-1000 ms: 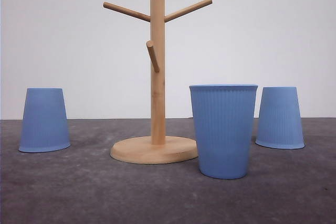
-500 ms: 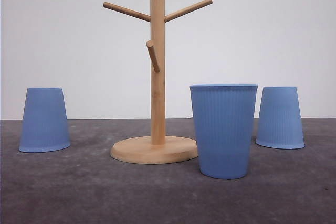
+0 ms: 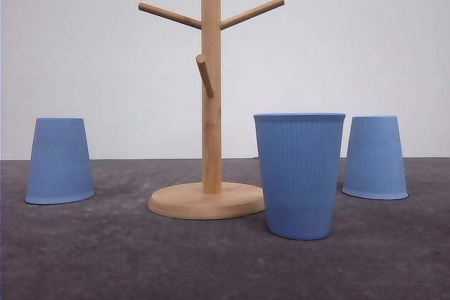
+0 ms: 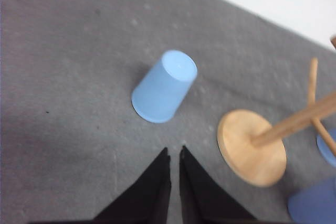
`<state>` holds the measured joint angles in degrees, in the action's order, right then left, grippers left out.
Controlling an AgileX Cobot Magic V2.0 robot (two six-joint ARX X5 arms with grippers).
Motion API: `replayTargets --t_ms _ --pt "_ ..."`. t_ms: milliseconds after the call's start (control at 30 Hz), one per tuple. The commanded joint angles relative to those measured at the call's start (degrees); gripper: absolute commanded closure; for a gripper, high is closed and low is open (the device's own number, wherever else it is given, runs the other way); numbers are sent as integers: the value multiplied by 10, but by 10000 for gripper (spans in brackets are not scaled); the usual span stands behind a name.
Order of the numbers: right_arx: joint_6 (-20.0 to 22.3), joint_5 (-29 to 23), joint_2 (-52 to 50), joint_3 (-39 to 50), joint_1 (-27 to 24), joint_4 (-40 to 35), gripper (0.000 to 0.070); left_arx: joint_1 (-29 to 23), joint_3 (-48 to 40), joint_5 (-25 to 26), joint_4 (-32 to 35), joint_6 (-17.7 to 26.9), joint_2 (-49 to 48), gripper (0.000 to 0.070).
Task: Place three cups
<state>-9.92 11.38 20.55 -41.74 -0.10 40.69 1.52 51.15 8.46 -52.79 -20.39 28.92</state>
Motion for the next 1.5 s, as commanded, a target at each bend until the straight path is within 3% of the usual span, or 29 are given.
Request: replayTargets --t_ms 0,67,200,367,500,600,633,700,767,800,833,967,1067,1333,1467 --pt "34 31 22 -7 0 1 700 1 19 25 -2 36 17 688" --pt "49 57 44 -7 8 1 700 13 27 49 -2 37 34 688" --pt "91 42 60 -7 60 -3 700 59 29 55 0 66 60 688" --pt "148 -20 67 -7 140 1 700 122 29 42 0 136 90 688" --pt "157 -28 72 -7 176 1 700 156 29 20 -7 192 106 688" --pt "157 -28 75 -7 186 0 694 168 29 9 -11 203 116 683" --pt "157 -28 75 -7 187 0 655 169 29 5 -11 203 119 672" --pt "157 -29 74 -7 187 -2 473 169 29 4 -9 202 122 579" --pt "153 -35 74 -7 187 -8 273 169 29 3 -4 193 123 372" --pt "150 -41 74 -7 187 -10 235 169 29 3 -2 186 123 300" --pt "149 -43 74 -7 187 -12 226 169 29 1 1 173 123 265" --pt "148 -44 74 -7 187 -22 226 168 29 -1 11 113 138 258" --pt "146 -43 74 -7 187 -31 226 168 30 -11 21 83 168 169" --pt "128 -43 74 -7 187 -49 227 139 46 -12 86 66 303 134" --pt "128 -43 74 -7 187 -49 226 114 74 -11 119 71 381 82"
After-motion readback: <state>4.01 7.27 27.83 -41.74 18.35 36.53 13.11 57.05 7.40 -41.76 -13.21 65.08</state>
